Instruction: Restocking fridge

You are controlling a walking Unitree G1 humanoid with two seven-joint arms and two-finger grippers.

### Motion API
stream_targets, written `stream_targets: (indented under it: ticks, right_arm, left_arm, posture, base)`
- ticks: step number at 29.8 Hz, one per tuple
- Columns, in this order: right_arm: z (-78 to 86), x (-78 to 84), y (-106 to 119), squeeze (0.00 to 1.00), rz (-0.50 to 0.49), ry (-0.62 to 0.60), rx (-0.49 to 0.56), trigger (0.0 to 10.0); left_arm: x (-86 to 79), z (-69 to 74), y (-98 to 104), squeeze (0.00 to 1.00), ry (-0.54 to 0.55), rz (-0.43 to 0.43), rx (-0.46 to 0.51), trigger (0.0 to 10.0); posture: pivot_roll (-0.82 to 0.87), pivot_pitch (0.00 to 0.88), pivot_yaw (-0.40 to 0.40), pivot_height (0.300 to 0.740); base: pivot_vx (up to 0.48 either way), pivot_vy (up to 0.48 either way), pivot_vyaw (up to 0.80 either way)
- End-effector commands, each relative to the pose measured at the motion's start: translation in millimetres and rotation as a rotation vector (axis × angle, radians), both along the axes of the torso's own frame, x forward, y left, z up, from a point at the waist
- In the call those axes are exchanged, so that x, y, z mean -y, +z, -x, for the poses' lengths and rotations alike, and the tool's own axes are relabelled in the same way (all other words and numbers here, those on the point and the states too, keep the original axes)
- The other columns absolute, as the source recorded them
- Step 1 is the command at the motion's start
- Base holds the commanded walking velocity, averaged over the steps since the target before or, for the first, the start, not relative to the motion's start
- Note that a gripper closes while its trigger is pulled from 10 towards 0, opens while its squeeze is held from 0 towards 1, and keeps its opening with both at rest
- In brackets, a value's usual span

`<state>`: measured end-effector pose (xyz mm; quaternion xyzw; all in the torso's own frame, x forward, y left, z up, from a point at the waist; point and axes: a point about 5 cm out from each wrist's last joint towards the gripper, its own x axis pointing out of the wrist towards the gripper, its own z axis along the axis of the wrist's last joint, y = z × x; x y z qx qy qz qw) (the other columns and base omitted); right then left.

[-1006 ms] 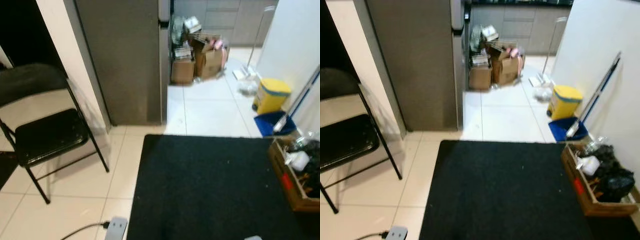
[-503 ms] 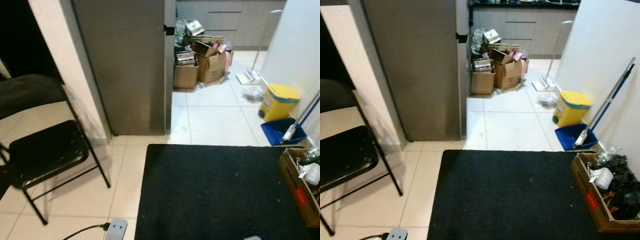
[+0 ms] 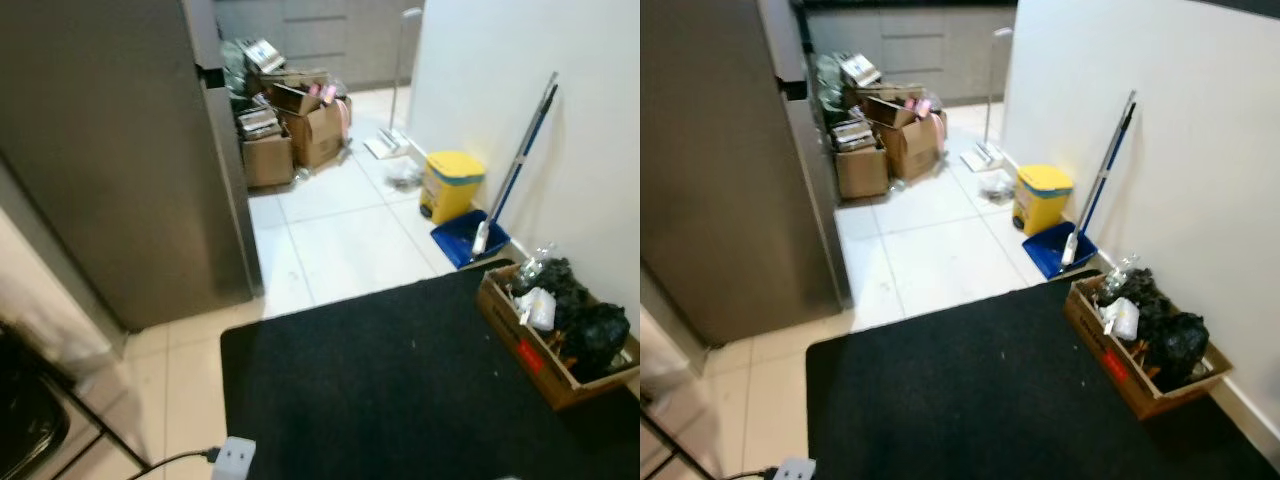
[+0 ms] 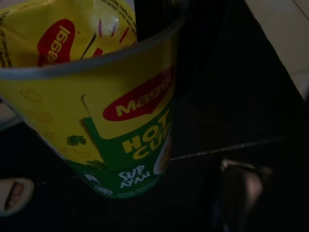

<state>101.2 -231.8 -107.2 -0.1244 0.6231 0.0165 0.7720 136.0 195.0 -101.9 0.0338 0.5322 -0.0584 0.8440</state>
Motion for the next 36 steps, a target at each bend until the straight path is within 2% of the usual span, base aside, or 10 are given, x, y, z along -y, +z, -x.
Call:
stream_targets:
  ticks: [1, 5, 36]
  right_arm:
    - [-0.7, 4.1, 1.1, 0.00, 0.011, -0.007, 0.008, 10.0]
    - [-0.6, 4.5, 1.2, 0.00, 0.012, -0.008, 0.010, 10.0]
    - [-9.2, 3.4, 3.3, 0.00, -0.006, -0.016, 0.045, 10.0]
  left_arm:
    - [3.0, -1.5, 0.2, 0.00, -0.013, 0.003, 0.004, 10.0]
    - [2.8, -1.7, 0.2, 0.00, -0.014, 0.001, 0.004, 10.0]
    - [4.8, -1.9, 0.0, 0.00, -0.023, 0.002, 0.003, 10.0]
  posture:
    - [-0.11, 0.000, 0.020, 0.740]
    - [-0.11, 0.000, 0.019, 0.740]
    - [-0.12, 0.000, 0.018, 0.740]
  base:
    - [0.345, 0.000, -0.79]
    - [0.343, 0.000, -0.79]
    - [0.341, 0.000, 0.00]
